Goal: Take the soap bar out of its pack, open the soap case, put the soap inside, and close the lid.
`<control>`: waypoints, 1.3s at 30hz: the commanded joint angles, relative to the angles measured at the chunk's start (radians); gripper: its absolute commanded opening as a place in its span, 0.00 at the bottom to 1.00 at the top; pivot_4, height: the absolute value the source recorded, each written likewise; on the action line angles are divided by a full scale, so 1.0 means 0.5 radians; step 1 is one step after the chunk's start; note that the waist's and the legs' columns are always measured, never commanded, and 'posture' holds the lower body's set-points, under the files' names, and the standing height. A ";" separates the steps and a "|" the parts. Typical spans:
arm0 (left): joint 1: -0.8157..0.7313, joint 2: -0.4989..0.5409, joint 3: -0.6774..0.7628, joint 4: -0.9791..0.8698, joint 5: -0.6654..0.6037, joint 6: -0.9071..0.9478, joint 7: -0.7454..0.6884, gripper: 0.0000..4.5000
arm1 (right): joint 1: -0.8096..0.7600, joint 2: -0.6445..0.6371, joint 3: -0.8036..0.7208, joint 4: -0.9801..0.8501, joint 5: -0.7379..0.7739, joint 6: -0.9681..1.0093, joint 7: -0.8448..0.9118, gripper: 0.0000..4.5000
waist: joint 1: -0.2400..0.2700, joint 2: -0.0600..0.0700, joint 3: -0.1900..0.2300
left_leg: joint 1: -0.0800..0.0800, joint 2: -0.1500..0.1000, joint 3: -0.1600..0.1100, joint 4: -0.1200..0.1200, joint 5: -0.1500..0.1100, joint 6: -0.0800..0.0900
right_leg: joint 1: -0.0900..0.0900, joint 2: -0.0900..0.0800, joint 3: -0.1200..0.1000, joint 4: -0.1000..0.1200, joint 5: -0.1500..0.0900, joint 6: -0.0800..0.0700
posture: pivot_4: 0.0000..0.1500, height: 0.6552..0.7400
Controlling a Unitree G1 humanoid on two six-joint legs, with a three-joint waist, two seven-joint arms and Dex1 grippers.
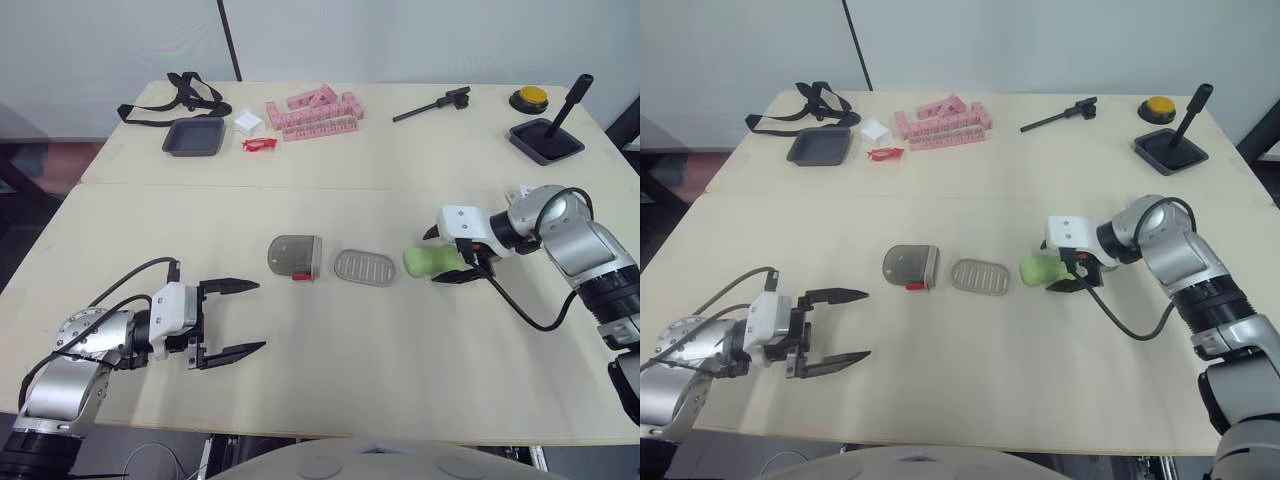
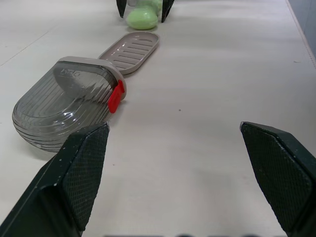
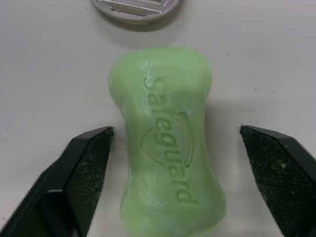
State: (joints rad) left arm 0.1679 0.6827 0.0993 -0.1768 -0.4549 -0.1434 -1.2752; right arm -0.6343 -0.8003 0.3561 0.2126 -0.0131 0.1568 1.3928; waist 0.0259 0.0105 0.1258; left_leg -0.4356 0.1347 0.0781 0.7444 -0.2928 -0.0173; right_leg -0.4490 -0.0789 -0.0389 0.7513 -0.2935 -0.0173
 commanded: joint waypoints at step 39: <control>-0.069 -0.026 -0.033 -0.063 0.001 0.060 0.178 1.00 | -0.101 0.373 0.255 -1.188 0.102 1.474 -0.657 0.38 | 0.004 0.000 0.000 | 0.001 0.005 0.001 -0.002 0.006 -0.011 | -0.002 0.006 0.001 0.003 0.001 0.000 | 1.00 0.66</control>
State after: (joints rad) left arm 0.1379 0.6708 0.0779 -0.1772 -0.4377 -0.1143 -1.1916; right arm -0.6585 -0.6055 0.4943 -0.3688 0.0302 0.9063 1.0704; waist 0.0278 0.0105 0.1258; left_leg -0.4350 0.1372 0.0784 0.7434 -0.2898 -0.0228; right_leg -0.4501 -0.0759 -0.0383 0.7527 -0.2931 -0.0174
